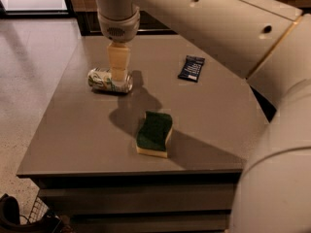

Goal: Place 7up can upright

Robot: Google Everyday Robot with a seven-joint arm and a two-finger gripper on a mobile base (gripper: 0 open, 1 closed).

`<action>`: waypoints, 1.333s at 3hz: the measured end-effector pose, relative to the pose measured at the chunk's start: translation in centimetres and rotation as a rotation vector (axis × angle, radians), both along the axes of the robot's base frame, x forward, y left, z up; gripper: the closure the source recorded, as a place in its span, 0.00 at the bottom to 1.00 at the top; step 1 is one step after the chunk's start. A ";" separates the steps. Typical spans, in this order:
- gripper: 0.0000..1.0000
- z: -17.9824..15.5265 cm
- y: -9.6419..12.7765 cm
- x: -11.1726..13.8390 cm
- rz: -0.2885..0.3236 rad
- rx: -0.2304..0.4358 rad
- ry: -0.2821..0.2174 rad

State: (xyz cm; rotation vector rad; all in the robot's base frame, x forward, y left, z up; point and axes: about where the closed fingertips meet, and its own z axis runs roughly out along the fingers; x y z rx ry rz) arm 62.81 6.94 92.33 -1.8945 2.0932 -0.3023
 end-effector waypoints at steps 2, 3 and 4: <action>0.00 -5.2 5.2 1.3 0.025 -0.012 0.119; 0.00 -6.4 5.7 1.7 -0.003 0.024 0.147; 0.00 -7.1 3.8 2.1 -0.074 0.046 0.159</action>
Offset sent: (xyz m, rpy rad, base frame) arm 0.0110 0.0617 -0.0631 -0.0277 0.1621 0.0315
